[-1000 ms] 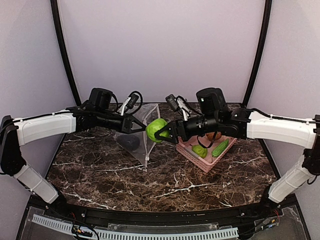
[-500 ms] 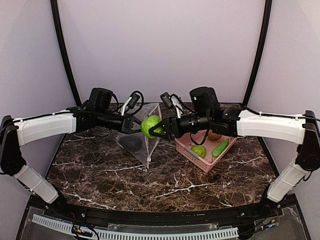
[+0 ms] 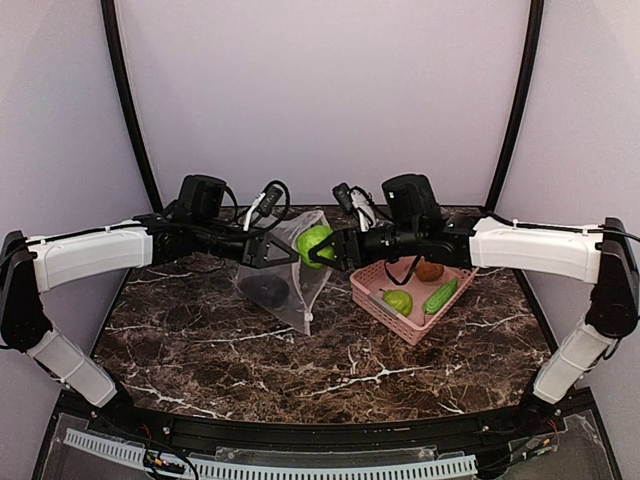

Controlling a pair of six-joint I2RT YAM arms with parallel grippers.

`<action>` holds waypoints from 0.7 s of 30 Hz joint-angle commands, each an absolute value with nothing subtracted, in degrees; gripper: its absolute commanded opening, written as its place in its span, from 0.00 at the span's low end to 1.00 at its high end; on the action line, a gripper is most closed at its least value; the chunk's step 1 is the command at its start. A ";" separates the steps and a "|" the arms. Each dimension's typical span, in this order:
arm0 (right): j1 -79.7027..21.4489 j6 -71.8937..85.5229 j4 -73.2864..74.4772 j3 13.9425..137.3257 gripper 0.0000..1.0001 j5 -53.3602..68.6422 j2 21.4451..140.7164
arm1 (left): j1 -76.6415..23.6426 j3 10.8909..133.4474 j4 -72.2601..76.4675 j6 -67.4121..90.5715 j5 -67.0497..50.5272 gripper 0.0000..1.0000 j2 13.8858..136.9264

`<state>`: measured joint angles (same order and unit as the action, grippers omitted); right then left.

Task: Place the food in the zip-top bag and seal the zipper
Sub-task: Place the fake fruit in the zipper food storage bag.

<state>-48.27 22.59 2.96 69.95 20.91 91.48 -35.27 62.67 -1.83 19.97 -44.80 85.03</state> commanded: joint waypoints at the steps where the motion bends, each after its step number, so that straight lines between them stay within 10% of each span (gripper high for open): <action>1: -48.08 22.60 5.33 71.59 0.72 18.16 93.95 | -35.94 63.54 -0.26 19.62 -47.64 0.01 82.72; 21: -48.18 22.44 7.29 72.78 0.92 17.40 94.65 | -35.90 63.37 -0.23 19.80 -46.70 0.01 82.80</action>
<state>-48.27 22.76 7.35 71.68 18.13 95.24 -35.64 62.67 -1.32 19.97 -46.06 85.03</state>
